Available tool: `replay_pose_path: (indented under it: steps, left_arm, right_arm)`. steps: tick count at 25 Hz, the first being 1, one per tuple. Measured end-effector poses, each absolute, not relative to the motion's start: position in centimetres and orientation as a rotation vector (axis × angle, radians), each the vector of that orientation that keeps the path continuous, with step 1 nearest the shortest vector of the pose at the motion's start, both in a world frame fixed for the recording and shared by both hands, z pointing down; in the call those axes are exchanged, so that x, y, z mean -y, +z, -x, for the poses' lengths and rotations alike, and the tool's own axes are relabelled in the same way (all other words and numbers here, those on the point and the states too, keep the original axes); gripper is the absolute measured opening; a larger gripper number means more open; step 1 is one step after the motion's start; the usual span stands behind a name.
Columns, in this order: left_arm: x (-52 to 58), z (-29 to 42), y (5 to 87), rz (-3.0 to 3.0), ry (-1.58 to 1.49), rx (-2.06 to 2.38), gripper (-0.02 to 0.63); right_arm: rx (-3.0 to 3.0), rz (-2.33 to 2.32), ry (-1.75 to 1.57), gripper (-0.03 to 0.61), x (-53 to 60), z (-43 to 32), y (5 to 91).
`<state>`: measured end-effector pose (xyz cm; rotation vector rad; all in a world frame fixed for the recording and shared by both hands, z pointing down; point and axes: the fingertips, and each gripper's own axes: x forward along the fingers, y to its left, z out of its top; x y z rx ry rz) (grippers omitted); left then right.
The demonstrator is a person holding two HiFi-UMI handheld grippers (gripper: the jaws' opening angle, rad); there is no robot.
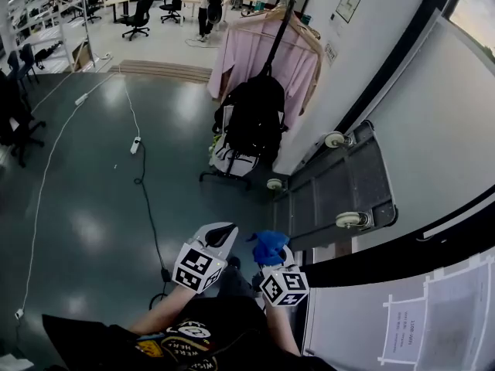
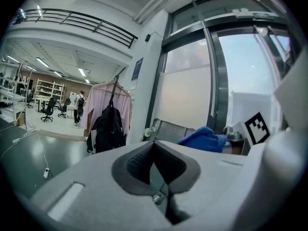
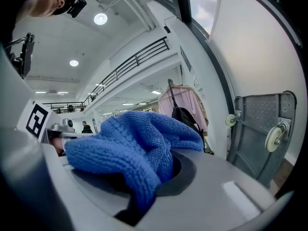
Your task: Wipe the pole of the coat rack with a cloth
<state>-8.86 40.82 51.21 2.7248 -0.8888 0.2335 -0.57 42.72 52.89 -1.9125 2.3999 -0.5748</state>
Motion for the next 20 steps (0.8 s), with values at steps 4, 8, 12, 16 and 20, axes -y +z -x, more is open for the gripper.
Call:
replay_pose_path:
  steps: [4,8,12,16,20]
  left_arm:
    - [-38.3,8.2,51.4,-2.72,0.242,0.883,0.002]
    - [-34.0,7.0,51.9,-2.706,0.26,0.895,0.002]
    - [-28.3,4.4,51.6,-2.719,0.289,0.899,0.002]
    - [-22.3,0.8,49.9,-2.782,0.287,0.897,0.002]
    - [-17.5,-2.3,48.6,-2.813,0.254,0.895,0.002]
  right_arm:
    - [-2.377,1.917,-0.633,0.026,-39.7,-0.9,54.3]
    - [-2.408,1.876,-0.633,0.026,-34.5,-2.0,54.6]
    - [-2.431,1.833,-0.593,0.026,-28.5,-3.9,53.5]
    - [-2.438,1.803,-0.535,0.026,-22.6,-6.8,52.1]
    - [-2.462,1.773,-0.503,0.026,-17.6,-9.5,50.7]
